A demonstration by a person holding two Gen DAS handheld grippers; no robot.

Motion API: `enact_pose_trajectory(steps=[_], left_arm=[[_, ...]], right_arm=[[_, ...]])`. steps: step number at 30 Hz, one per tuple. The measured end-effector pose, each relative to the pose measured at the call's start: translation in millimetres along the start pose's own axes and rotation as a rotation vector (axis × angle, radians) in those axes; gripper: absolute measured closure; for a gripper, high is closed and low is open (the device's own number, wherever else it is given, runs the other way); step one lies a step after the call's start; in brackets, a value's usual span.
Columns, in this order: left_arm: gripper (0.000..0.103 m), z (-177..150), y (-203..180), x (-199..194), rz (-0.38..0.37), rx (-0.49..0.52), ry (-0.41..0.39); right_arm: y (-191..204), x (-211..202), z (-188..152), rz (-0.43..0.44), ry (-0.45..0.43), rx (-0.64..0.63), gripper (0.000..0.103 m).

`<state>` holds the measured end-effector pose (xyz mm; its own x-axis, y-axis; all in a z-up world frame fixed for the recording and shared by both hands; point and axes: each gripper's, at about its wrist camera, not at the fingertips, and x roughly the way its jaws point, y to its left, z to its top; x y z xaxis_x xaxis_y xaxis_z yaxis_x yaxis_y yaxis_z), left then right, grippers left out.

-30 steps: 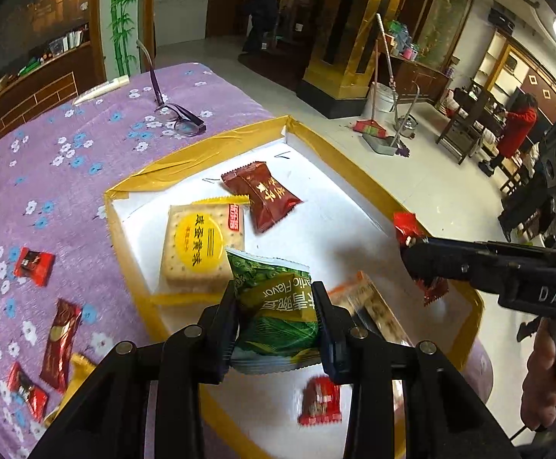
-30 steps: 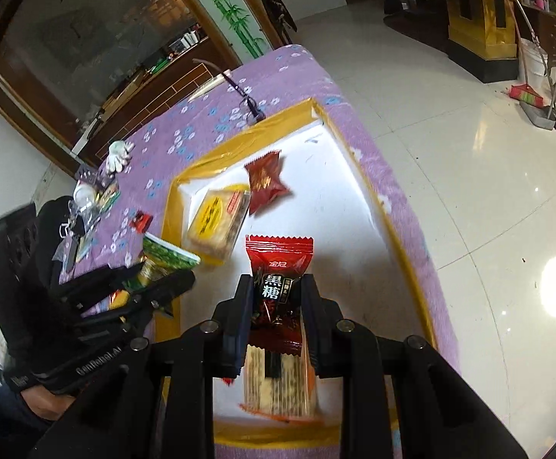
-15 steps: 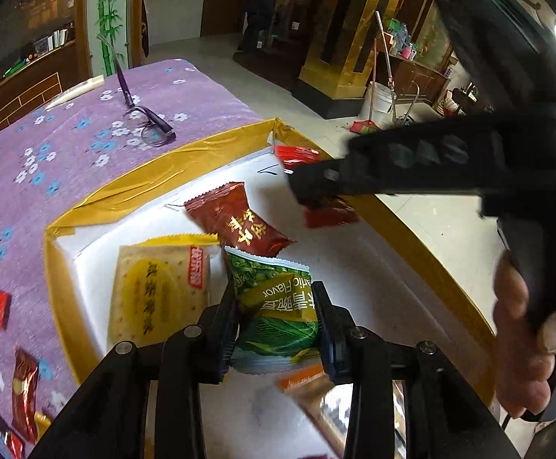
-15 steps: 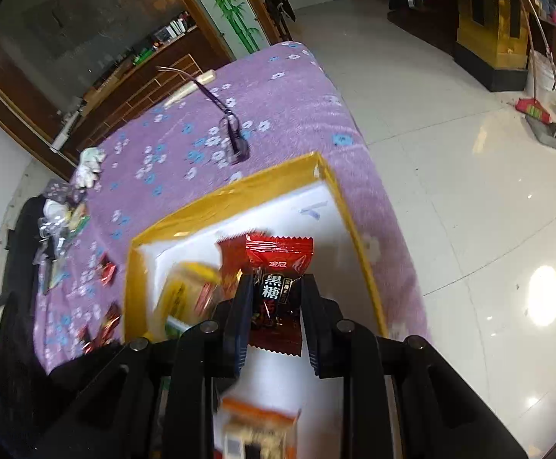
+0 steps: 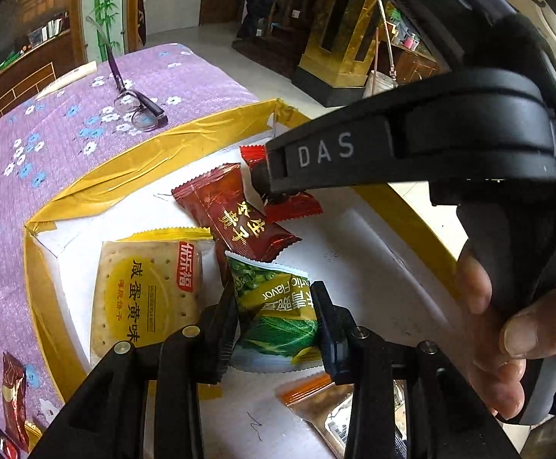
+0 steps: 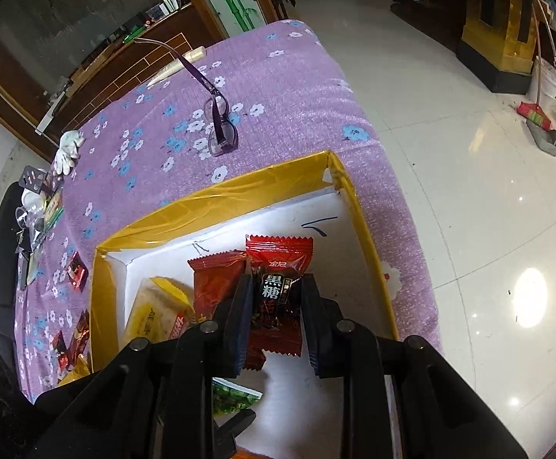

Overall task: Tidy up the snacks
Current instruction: 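Open the left gripper to drop the green bag while right drops red candy, then move both grippers back from the tray toward the snacks on the tablecloth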

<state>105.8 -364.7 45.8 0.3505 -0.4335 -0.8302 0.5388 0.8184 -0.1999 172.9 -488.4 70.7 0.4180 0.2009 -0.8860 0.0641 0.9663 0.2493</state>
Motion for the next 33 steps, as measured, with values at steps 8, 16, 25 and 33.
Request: enact_pose_trajectory(steps=[8, 16, 25, 33], left_arm=[[0.052, -1.1, 0.8, 2.6, -0.007, -0.001, 0.014], [0.043, -5.8, -6.3, -10.0, -0.023, -0.003, 0.014], [0.043, -24.9, -15.2, -46.7, -0.008, 0.038, -0.017], [0.043, -52.6, -9.6, -80.5, 0.025, 0.075, -0.050]], right_arm=[[-7.8, -7.8, -0.7, -0.001, -0.005, 0.029, 0.073], [-10.1, -48.9, -17.5, 0.047, -0.075, 0.074, 0.064], [-3.4, -78.8, -69.7, 0.072, -0.094, 0.112, 0.060], [10.3, -104.0, -106.1, 0.087, -0.122, 0.156, 0.054]])
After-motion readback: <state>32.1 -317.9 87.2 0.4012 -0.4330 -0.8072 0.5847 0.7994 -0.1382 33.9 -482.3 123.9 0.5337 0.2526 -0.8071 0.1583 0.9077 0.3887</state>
